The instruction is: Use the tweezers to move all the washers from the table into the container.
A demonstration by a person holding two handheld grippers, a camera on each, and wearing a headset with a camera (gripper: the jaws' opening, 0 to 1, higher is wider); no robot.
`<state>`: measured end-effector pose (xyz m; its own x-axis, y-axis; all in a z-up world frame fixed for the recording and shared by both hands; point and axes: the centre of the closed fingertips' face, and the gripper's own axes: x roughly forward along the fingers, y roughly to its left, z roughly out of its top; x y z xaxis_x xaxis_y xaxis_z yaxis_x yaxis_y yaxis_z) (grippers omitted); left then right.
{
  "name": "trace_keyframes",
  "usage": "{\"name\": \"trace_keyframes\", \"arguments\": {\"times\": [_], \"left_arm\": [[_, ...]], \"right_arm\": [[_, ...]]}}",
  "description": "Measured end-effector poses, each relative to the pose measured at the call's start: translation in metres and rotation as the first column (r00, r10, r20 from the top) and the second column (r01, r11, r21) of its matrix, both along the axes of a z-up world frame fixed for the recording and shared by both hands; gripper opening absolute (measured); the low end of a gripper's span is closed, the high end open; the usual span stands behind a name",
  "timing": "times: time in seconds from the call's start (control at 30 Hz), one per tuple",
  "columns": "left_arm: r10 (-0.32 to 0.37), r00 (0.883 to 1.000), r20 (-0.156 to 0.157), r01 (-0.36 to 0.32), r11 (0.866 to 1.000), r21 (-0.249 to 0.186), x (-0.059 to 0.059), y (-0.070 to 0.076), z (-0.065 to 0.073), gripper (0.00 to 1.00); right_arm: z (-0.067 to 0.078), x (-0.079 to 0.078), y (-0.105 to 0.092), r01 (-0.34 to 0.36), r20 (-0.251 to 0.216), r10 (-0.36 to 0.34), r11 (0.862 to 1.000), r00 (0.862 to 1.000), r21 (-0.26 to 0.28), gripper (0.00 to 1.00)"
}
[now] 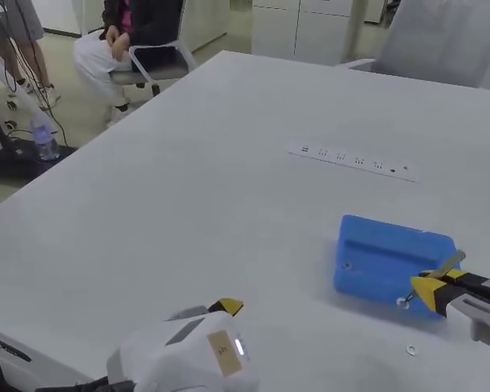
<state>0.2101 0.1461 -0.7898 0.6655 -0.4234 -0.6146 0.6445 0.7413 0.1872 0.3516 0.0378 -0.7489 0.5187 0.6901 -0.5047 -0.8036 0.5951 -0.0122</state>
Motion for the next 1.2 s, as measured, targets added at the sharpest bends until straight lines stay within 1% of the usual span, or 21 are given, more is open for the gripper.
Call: {"name": "trace_keyframes", "arguments": {"times": [0.27,0.5,0.6,0.77,0.9,1.0,1.1,1.2], "left_arm": [[-0.004,1.0,-0.003,0.004,1.0,0.006,-0.001,0.0,-0.001,0.86],[-0.005,1.0,-0.003,0.005,1.0,0.007,-0.001,0.0,-0.001,0.85],[-0.007,1.0,-0.006,0.007,1.0,0.008,-0.001,0.0,-0.002,0.85],[-0.003,1.0,-0.011,0.003,1.0,0.0,-0.001,0.0,-0.002,0.84],[-0.002,1.0,-0.009,0.002,1.0,0.0,-0.001,0.0,-0.001,0.84],[-0.003,1.0,-0.009,0.003,1.0,0.002,-0.001,0.0,-0.002,0.84],[-0.003,1.0,-0.008,0.003,1.0,0.003,-0.001,0.0,-0.001,0.84],[-0.001,1.0,-0.009,0.001,1.0,0.002,-0.001,0.0,-0.001,0.84]], "right_arm": [[0.01,0.009,0.003,-0.007,0.029,0.008,1.0,1.0,-0.002,0.03],[0.016,0.024,0.005,-0.002,0.054,0.002,1.0,0.999,-0.004,0.03],[0.016,0.03,0.007,0.0,0.058,0.0,1.0,0.998,-0.004,0.03],[0.012,0.042,0.005,0.012,0.054,-0.011,1.0,0.998,-0.007,0.03],[0.007,0.051,0.005,0.018,0.058,-0.017,1.0,0.998,-0.015,0.03],[-0.002,0.057,0.006,0.029,0.05,-0.028,0.999,0.998,-0.023,0.03],[-0.016,0.065,0.007,0.043,0.035,-0.042,0.998,0.998,-0.036,0.03],[-0.022,0.066,0.009,0.049,0.028,-0.048,0.998,0.998,-0.044,0.03]]}}
